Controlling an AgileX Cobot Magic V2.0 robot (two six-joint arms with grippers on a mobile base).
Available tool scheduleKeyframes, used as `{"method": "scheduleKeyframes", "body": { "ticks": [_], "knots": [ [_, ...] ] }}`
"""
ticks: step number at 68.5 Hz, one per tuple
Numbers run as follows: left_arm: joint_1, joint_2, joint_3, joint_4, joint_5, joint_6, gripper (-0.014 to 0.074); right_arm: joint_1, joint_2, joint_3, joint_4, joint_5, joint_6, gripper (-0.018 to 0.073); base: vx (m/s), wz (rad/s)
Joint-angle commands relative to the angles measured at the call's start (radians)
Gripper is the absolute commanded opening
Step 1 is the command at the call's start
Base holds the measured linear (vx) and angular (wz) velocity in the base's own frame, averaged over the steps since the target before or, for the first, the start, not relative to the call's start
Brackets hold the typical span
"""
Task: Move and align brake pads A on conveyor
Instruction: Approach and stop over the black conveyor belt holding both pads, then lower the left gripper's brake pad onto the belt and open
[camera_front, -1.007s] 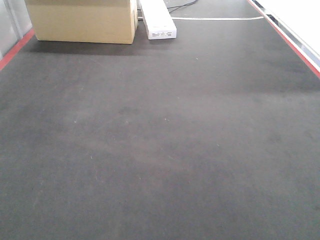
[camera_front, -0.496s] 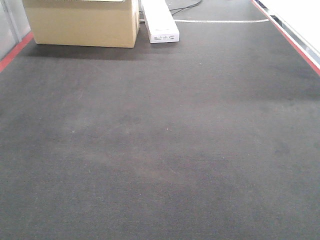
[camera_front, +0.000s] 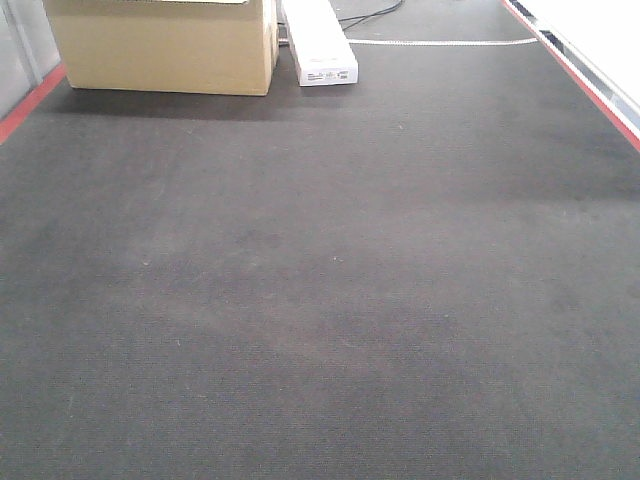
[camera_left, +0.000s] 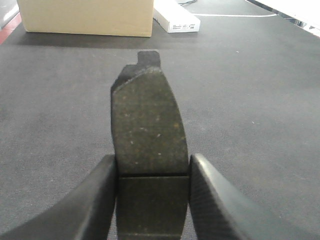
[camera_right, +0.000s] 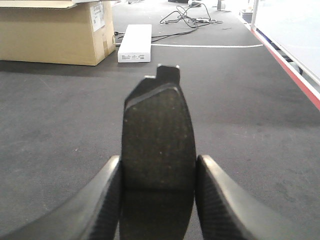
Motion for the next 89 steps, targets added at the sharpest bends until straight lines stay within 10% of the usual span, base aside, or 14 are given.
{"method": "scheduleKeyframes", "body": {
  "ticks": [1,55,89],
  "knots": [
    [-0.007,0.005,-0.028,-0.007,-0.098,-0.004,-0.0006,-0.004,0.005,-0.032,-0.004,-0.096,-0.005,-0.0011,0.00,0.00],
    [-0.007,0.019,-0.031,-0.007,-0.103,-0.010,-0.0004,-0.004,0.005,-0.032,-0.004,-0.096,-0.005,-0.0011,0.00,0.00],
    [-0.007,0.603,-0.344,-0.007,0.019,-0.059,0.0014,-0.004,0.005,-0.032,-0.004,-0.096,-0.005,-0.0011,0.00,0.00]
  ]
}}
